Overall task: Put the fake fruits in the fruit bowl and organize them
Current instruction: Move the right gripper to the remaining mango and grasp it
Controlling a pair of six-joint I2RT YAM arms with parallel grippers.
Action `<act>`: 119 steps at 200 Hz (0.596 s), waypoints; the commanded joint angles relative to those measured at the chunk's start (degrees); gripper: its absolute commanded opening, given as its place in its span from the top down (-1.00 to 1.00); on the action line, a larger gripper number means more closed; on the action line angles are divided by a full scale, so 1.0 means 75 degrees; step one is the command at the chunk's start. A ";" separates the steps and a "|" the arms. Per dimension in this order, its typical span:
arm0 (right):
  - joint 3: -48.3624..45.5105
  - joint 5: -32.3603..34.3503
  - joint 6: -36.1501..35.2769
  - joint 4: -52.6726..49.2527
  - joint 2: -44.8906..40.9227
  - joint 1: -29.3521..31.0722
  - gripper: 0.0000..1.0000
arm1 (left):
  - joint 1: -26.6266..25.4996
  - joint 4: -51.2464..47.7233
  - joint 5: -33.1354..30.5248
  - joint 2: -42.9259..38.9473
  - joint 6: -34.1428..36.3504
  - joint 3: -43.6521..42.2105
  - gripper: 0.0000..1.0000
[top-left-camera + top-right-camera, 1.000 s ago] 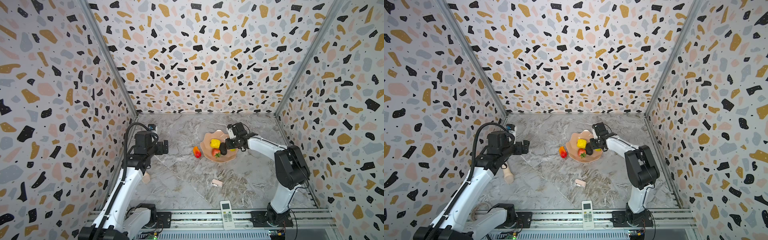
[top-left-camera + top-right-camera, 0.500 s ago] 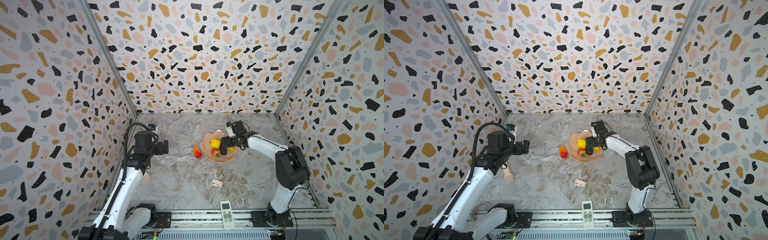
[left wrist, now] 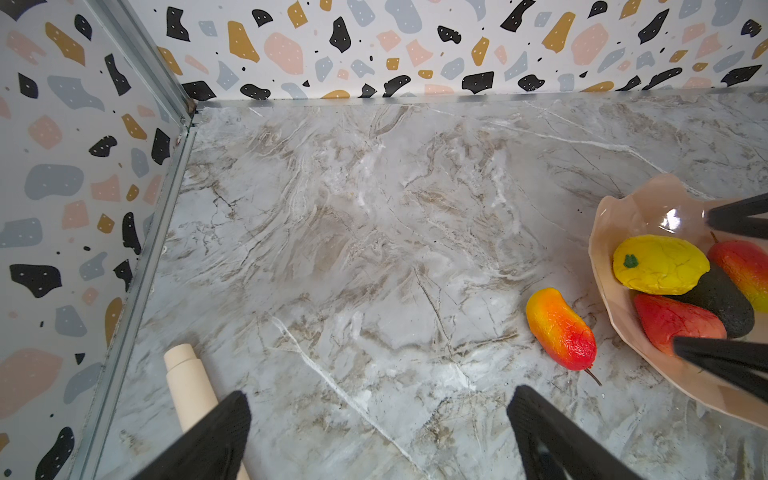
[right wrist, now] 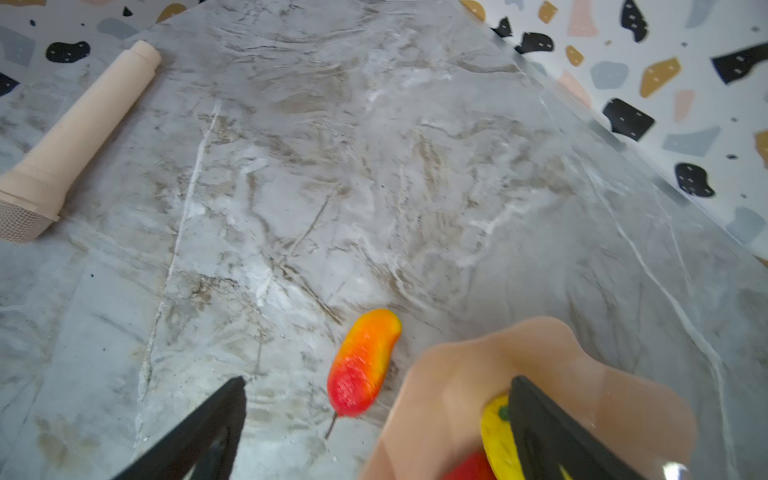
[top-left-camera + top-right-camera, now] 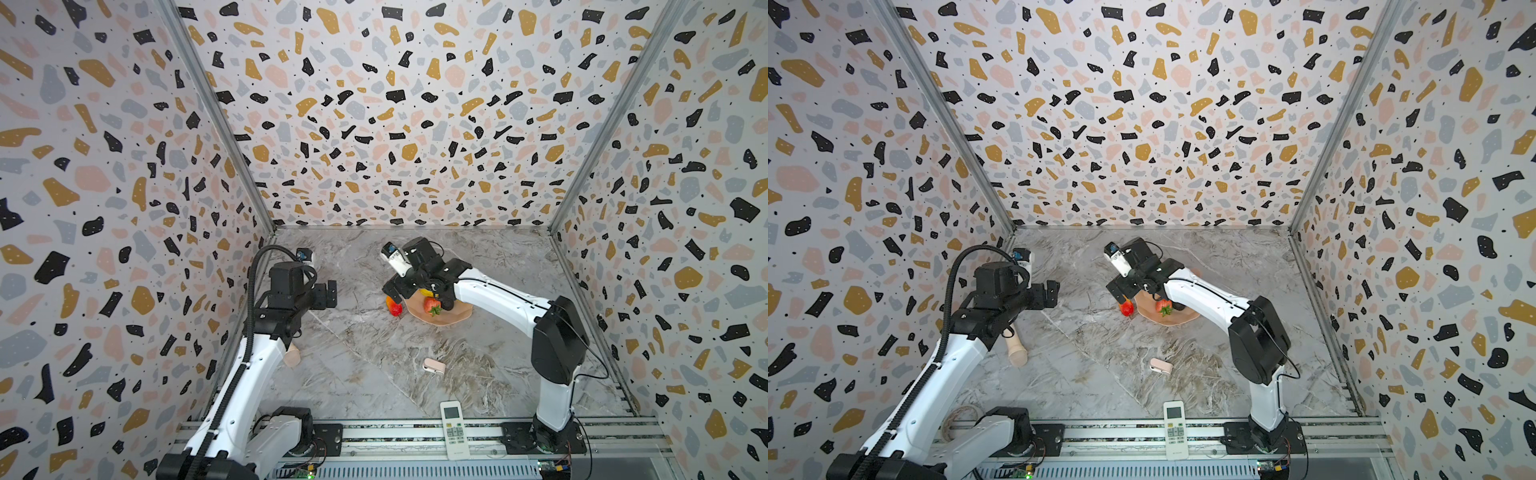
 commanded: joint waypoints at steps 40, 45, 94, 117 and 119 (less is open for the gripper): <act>0.2883 0.1583 0.0791 -0.2632 0.2180 0.0460 -0.97 | 0.0029 0.0230 0.0084 -0.0122 0.0093 -0.0067 -0.99; 0.3082 0.1724 0.0867 -0.2764 0.2333 0.0491 -0.96 | 0.0024 0.0230 0.0084 -0.0132 0.0099 -0.0067 -0.99; 0.3532 0.1598 0.1242 -0.3032 0.2827 0.0553 -0.86 | 0.0030 0.0230 0.0069 -0.0151 0.0095 -0.0079 -0.99; 0.3414 0.1631 0.1282 -0.3148 0.2863 0.0543 -0.79 | 0.0033 0.0230 0.0072 -0.0157 0.0091 -0.0079 -0.99; 0.3393 0.1627 0.1285 -0.3140 0.2855 0.0551 -0.79 | 0.0033 0.0235 0.0078 -0.0157 0.0090 -0.0079 -0.99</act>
